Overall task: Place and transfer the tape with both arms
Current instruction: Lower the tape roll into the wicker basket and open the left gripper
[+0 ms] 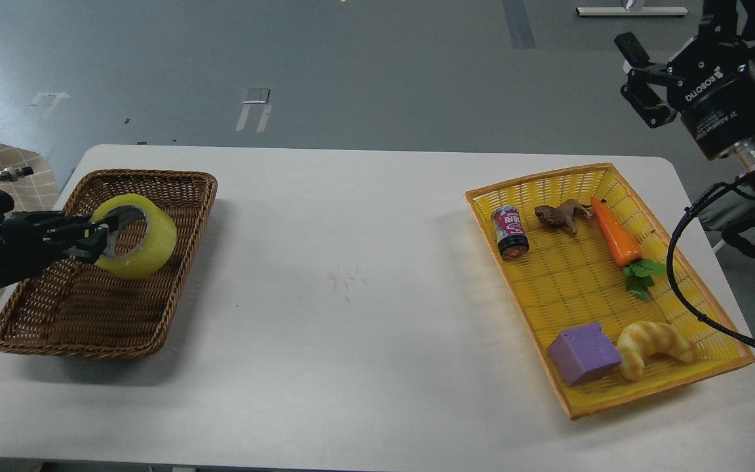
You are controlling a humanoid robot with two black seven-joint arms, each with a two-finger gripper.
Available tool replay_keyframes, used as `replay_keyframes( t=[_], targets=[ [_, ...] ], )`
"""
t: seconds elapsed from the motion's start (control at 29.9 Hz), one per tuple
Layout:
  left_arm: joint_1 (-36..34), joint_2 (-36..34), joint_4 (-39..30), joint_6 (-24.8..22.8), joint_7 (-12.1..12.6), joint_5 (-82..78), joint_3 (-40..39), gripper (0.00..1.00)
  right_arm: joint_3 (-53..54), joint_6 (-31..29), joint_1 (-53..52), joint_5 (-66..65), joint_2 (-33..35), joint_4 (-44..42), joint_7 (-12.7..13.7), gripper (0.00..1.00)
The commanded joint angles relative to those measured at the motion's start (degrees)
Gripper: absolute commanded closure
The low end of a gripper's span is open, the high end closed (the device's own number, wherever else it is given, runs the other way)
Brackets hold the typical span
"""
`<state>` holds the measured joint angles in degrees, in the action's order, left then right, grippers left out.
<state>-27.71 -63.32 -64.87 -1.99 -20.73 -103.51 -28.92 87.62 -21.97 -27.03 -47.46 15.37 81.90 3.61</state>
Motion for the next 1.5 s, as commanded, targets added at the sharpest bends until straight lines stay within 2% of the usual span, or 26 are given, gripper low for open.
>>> replay_keyframes(
  t=[0.0, 0.4, 0.5, 0.7, 0.84, 0.87, 1.07, 1.14, 1.27, 1.3, 1.34, 1.37, 1.4, 1.47],
  targets=[
    [0.29, 0.65, 2.02, -0.03, -0.36, 0.15, 0.0, 1.0, 0.09, 0.17, -0.04, 0.09, -0.07, 0.28, -0.01, 0.0],
    [0.38, 4.25, 9.93, 1.02, -2.91, -0.03, 0.0, 1.0, 0.18, 0.35, -0.21, 0.09, -0.25, 0.54, -0.01, 0.0],
    [0.29, 5.57, 11.95, 1.64, -4.84, -0.11, 0.0, 1.0, 0.18, 1.75, -0.04, 0.09, 0.28, 0.98, 0.08, 0.0],
    [0.38, 7.51, 14.06, 1.99, -5.46, -0.11, 0.09, 1.0, 0.27, 1.84, -0.04, 0.09, 0.54, 0.98, 0.17, 0.0],
    [0.29, 7.6, 14.68, 3.66, -7.27, -0.03, 0.09, 0.99, 0.27, 1.84, -0.04, 0.09, 0.98, 0.98, 0.17, 0.0],
    [0.21, 7.6, 15.03, 4.19, -7.27, -0.03, 0.0, 0.93, 0.27, 1.84, 0.05, 0.09, 0.98, 0.98, 0.17, 0.0],
    [0.29, 7.51, 16.44, 5.77, -7.27, -0.03, 1.93, 0.83, 0.27, 1.84, -0.04, 0.0, 1.07, 1.33, 0.17, 0.0],
    [0.21, 7.42, 18.18, 8.74, -7.27, 0.06, 4.91, 0.74, 0.35, 1.84, 0.14, 0.0, 1.68, 1.94, 0.17, 0.0],
    [0.03, 8.12, 21.79, 13.24, -7.27, 0.15, 7.64, 0.64, 0.36, 1.84, 0.14, 0.09, 2.21, 2.04, 0.17, 0.0],
    [-0.14, 8.56, 22.67, 14.2, -7.27, 0.24, 8.26, 0.55, 0.36, 1.84, 0.14, 0.0, 2.3, 2.04, 0.17, 0.0],
    [-0.41, 8.48, 22.77, 14.73, -7.27, 0.67, 8.35, 0.34, 0.36, 1.84, 0.22, 0.0, 2.47, 1.95, 0.17, 0.0],
    [-0.58, 8.47, 22.77, 14.83, -7.27, 0.76, 8.35, 0.25, 0.36, 1.84, 0.31, 0.0, 2.91, 1.95, 0.17, 0.0],
    [-0.76, 8.39, 22.77, 14.91, -7.27, 1.11, 8.27, 0.18, 0.27, 1.84, 0.4, 0.0, 3.7, 1.95, 0.17, 0.0],
    [-1.2, 8.39, 22.77, 14.91, -7.27, 1.9, 8.26, 0.13, 0.27, 1.84, 0.4, 0.0, 4.14, 1.86, 0.17, 0.0]
  ],
)
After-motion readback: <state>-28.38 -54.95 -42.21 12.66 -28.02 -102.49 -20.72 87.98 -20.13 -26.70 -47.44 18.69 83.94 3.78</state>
